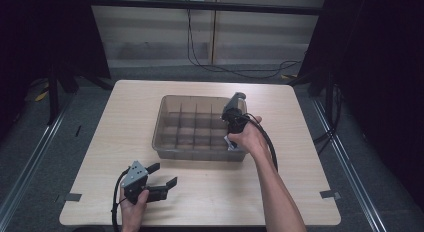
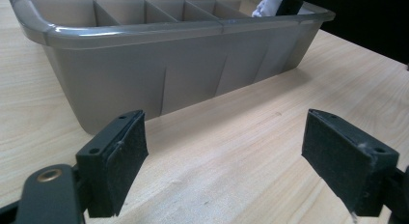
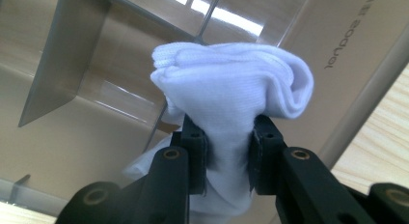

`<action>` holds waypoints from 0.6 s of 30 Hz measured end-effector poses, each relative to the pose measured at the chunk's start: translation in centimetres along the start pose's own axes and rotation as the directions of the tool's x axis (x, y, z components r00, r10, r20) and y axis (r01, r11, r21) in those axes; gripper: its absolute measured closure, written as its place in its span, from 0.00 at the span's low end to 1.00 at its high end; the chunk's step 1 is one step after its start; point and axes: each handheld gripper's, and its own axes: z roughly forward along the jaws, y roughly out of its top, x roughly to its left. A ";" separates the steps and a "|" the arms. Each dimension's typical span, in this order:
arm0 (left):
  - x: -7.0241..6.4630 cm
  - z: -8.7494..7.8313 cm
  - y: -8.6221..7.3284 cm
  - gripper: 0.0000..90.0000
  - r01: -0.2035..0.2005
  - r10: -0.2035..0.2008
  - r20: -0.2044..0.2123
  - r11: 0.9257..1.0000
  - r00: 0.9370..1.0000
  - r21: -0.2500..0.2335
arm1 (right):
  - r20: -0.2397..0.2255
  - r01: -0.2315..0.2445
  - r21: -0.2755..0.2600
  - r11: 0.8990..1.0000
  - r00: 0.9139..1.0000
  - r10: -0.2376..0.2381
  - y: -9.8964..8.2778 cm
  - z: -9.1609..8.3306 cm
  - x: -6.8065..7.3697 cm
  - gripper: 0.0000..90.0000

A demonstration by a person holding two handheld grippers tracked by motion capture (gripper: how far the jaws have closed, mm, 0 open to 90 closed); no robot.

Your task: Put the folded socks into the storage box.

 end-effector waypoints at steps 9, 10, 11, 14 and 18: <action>0.1 0.1 0.0 0.18 -0.004 0.003 0.003 1.000 1.000 0.004 | -0.026 -0.001 0.044 0.999 1.000 0.002 0.4 1.1 -0.3 0.82; 0.1 0.1 0.0 0.18 -0.002 0.002 0.004 1.000 1.000 0.001 | -0.029 0.003 0.051 0.999 1.000 -0.002 0.4 1.3 -0.3 0.82; 0.1 0.1 0.0 0.18 -0.002 0.002 0.007 1.000 1.000 -0.001 | -0.030 0.007 0.052 0.999 1.000 -0.005 0.4 1.3 -0.3 0.82; 0.1 0.0 0.0 0.18 -0.001 0.001 0.006 1.000 1.000 0.004 | -0.041 0.006 0.065 0.998 0.999 -0.003 0.4 1.8 -0.3 0.82; 0.1 0.1 0.0 0.18 -0.002 0.002 0.007 1.000 1.000 0.001 | -0.042 0.007 0.072 0.997 0.999 -0.004 0.5 2.3 -0.3 0.82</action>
